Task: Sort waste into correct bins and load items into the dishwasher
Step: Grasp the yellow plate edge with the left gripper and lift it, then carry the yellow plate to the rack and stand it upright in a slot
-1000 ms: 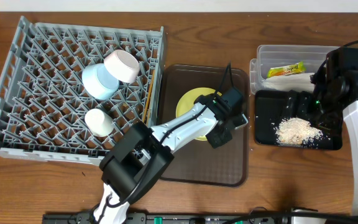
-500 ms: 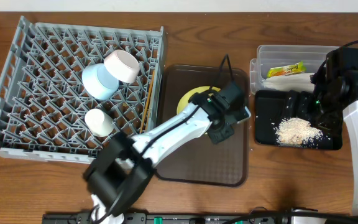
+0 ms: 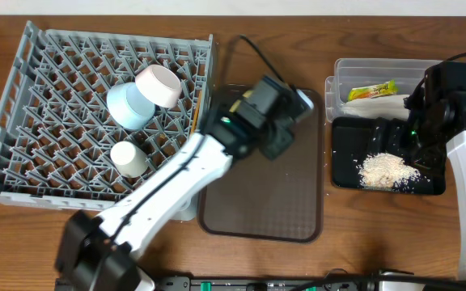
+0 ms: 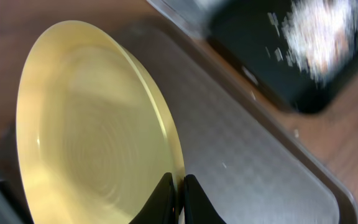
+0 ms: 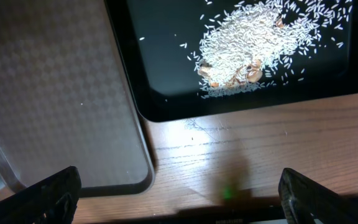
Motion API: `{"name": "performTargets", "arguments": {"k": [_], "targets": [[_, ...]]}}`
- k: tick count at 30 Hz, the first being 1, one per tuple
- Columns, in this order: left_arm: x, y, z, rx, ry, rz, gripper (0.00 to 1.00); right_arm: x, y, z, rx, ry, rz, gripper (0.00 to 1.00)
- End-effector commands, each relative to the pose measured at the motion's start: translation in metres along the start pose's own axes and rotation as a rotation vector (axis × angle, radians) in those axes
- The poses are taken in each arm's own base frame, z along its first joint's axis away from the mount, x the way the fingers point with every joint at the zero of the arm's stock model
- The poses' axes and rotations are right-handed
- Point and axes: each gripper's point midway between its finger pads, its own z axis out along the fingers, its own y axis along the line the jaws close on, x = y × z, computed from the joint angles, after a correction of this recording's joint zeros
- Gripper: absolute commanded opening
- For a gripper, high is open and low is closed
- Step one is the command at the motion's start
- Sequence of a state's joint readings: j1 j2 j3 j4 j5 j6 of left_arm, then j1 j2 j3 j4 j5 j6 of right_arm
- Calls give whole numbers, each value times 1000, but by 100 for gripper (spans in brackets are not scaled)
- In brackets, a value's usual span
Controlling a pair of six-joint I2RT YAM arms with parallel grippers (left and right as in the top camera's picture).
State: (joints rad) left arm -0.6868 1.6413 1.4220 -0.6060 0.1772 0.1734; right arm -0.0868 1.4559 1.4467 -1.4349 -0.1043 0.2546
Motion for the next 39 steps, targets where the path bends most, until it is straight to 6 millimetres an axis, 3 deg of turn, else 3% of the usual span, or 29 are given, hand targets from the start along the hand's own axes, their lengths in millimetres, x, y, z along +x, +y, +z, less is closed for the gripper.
{"name": "performTargets", "arguments": {"k": [1,5,8,21,26,37,38,39], "targets": [[-25,29,-36,-56,-122,-139,8,-1,0,-3,-7,-9,-5,99],[-35,68,-67,-117,-221,-289,8,-1,0,-3,-7,-9,-5,99],[-35,88,-78,-104,-258,-395,8,-1,0,-3,-7,-9,-5,99],[-25,134,-95,145,-320,-682,8,2,-1,-3,-3,6,-4,99],[-21,145,-93,247,-330,-720,8,2,-1,-3,-3,6,-3,99],[10,187,-65,207,-272,-857,8,2,-1,-3,-3,6,-4,99],[13,190,-63,204,-268,-868,8,2,-1,-3,-3,6,-3,99],[16,194,-62,200,-266,-876,17,2,-1,-3,-3,6,-4,99]]}}
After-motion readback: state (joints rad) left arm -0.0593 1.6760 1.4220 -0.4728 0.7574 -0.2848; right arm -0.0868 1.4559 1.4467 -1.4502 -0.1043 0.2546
